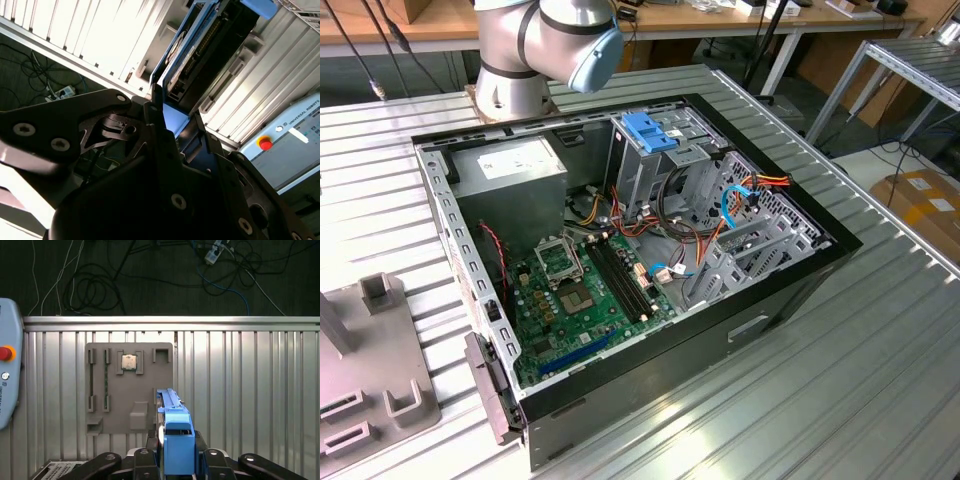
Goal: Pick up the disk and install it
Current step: 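Pick up the disk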
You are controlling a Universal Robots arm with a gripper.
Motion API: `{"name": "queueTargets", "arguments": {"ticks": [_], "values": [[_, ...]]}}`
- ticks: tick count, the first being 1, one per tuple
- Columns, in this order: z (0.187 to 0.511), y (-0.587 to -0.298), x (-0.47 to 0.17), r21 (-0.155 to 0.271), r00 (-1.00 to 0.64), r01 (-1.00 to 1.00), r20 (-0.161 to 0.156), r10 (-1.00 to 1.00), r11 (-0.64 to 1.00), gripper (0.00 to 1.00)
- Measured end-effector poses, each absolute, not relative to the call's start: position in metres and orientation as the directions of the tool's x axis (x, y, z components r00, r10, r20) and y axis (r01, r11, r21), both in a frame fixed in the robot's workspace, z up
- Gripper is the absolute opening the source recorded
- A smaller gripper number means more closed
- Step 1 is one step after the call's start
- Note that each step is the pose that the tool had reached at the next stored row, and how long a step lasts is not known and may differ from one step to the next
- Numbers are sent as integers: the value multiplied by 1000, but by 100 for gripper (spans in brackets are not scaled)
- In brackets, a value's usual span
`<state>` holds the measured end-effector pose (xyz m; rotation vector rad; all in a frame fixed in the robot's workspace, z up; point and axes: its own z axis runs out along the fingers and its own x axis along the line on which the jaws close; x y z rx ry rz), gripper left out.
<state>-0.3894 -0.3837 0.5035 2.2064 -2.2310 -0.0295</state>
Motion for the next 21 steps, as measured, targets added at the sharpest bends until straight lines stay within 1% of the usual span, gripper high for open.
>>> {"name": "queueTargets", "arguments": {"ticks": [8, 21], "values": [[503, -384, -373, 16, -11, -1000, -11, -1000, 11, 36], [504, -384, -322, 16, -11, -1000, -11, -1000, 11, 36]]}}
